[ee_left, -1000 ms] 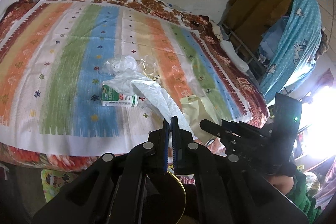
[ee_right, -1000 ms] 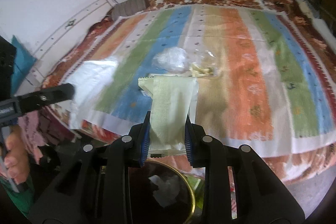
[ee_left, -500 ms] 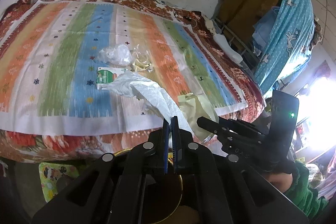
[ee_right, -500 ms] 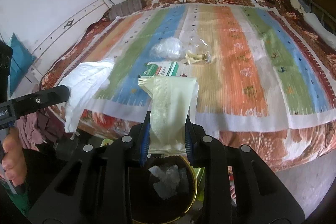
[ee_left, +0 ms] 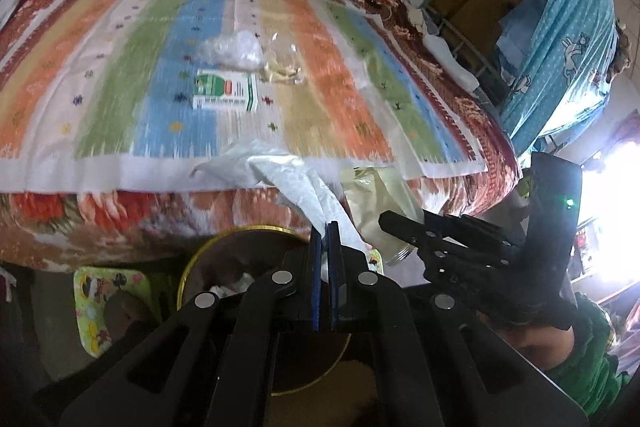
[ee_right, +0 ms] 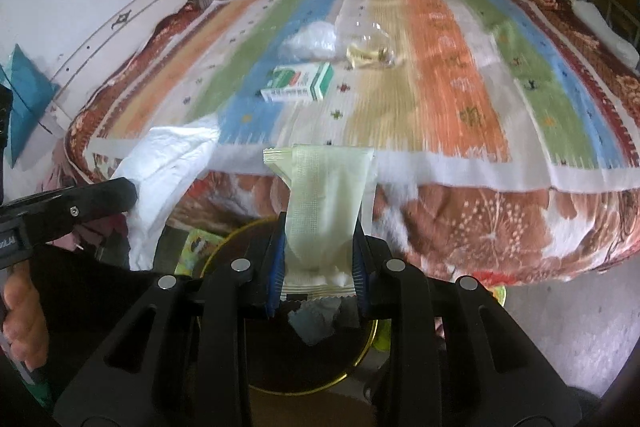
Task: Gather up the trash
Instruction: 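Lift and carry the white plastic and yellow packet in both grippers over the bin, then open both grippers to drop the plastic and packet into the bin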
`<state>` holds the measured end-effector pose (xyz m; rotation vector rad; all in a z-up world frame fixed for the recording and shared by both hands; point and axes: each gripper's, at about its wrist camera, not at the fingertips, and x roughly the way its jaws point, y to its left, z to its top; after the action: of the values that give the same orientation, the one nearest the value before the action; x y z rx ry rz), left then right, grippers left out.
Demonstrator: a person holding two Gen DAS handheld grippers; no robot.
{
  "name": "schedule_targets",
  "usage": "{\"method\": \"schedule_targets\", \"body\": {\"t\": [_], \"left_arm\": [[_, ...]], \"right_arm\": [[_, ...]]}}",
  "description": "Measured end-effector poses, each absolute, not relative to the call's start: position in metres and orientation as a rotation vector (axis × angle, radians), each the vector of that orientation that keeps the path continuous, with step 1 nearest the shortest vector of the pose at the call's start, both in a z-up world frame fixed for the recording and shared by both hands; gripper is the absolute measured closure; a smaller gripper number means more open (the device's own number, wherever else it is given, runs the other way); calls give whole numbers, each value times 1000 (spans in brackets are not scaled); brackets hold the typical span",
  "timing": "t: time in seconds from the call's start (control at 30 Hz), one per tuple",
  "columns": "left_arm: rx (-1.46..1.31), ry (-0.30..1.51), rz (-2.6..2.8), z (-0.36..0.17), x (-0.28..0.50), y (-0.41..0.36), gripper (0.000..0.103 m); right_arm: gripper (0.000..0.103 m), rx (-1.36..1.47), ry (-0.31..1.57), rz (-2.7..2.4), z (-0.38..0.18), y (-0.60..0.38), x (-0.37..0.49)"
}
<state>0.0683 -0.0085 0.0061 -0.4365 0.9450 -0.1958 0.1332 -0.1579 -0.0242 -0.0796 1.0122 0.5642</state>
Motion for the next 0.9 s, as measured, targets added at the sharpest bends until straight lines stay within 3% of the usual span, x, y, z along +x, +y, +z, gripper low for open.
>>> {"method": "schedule_targets", "body": {"t": [0.6,0.9], "left_arm": [[-323,1156,-64,-46,59,-35,101],[-451,1240,-45,-68,69,-22,101]], "right_arm": [[73,-70,1253,510,-91,-149,118],[72,18,1381,483,-124,-147,129]]}}
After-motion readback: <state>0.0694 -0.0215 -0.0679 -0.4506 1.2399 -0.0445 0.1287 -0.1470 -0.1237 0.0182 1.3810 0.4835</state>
